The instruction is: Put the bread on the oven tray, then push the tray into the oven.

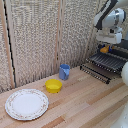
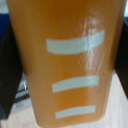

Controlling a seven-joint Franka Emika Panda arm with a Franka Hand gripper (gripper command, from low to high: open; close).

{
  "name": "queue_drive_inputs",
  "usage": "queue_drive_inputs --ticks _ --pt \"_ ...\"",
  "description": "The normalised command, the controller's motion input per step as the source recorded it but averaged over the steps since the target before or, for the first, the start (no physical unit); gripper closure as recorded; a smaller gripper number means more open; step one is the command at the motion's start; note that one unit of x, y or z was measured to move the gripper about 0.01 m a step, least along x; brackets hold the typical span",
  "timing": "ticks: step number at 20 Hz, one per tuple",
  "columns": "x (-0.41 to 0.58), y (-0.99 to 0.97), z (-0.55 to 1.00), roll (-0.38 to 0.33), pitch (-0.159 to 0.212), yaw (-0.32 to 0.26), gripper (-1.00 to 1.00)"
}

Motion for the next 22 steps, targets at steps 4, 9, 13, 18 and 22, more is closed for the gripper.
queue_drive_inputs --ticks 4,9,13,18,22 --pt "0.195 -0.06 -0.09 0.01 0.089 0.0 1.0" --pt "0.365 -0.33 -0.04 0.044 0.049 -0.003 1.0" --pt "0.501 -0.73 0.01 0.107 0.0 0.017 1.0" --pt "0.257 -0.49 0.0 0.094 0.006 0.018 1.0" --pt "0.044 0.0 0.0 0.0 0.006 -0.001 -1.0"
